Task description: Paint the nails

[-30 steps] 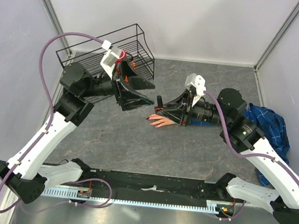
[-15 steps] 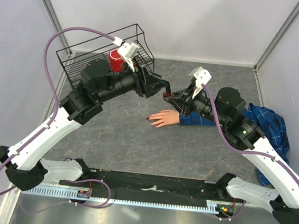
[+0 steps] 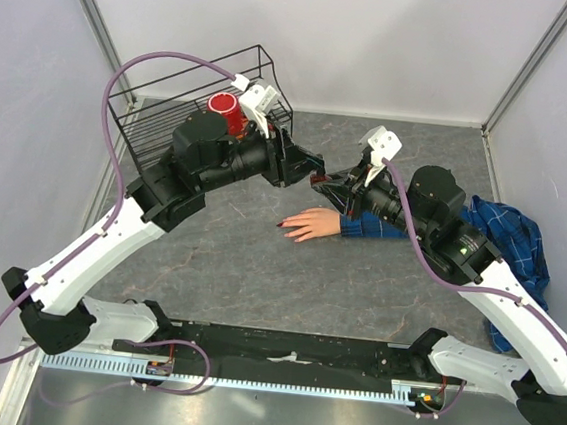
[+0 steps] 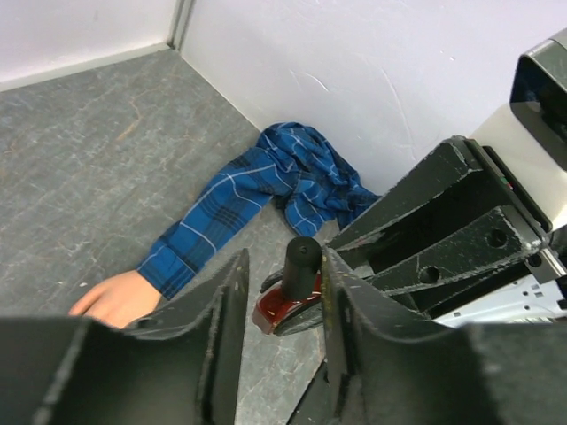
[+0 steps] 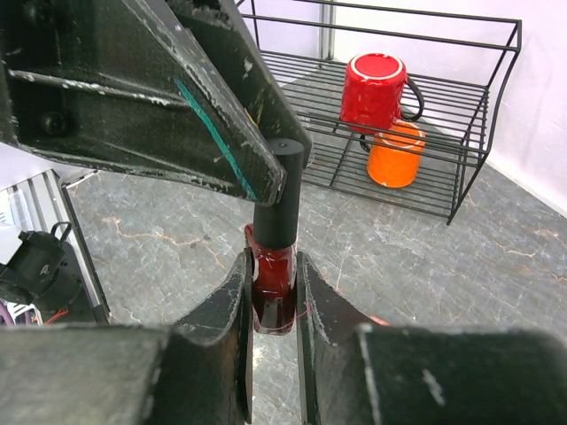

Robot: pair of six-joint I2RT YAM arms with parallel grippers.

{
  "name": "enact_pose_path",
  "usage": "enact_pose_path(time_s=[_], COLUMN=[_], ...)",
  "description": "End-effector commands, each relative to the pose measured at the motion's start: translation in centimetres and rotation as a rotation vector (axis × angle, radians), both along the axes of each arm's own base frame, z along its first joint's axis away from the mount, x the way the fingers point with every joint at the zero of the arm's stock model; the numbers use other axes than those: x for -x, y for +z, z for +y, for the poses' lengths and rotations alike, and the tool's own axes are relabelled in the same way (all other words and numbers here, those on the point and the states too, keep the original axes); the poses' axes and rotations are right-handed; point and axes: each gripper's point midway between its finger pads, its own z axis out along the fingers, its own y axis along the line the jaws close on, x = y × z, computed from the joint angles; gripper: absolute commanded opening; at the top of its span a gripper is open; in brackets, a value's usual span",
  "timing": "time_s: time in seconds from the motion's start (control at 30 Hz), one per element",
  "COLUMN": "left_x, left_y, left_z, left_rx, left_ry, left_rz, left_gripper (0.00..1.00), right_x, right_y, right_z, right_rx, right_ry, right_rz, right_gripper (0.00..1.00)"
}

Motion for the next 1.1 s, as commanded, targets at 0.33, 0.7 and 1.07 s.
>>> enact_pose_path(time_s=[0.33, 0.7, 1.07], left_x=[3.6, 13.5, 11.9], left_y=[0.9, -2.5, -2.1], left_z=[-2.3, -0.1, 1.3], left_rx=[0.058, 0.189, 0.170], left_ry=[-0.244, -0.984, -1.009], left_rz=[-0.014, -0.208, -0.241], left_gripper=[0.03, 0.02, 0.17], right_x=[0.9, 11.6, 12.6], right_y=[4.2, 9.6, 8.8], right_z=[-0.6, 0.9, 2.5], right_rx=[-0.092, -0.324, -0.319], right_ry=[0.004, 0.544, 0.690], right_rz=[-0.078, -0.205, -0.120], right_gripper=[0.00, 0.00, 0.00])
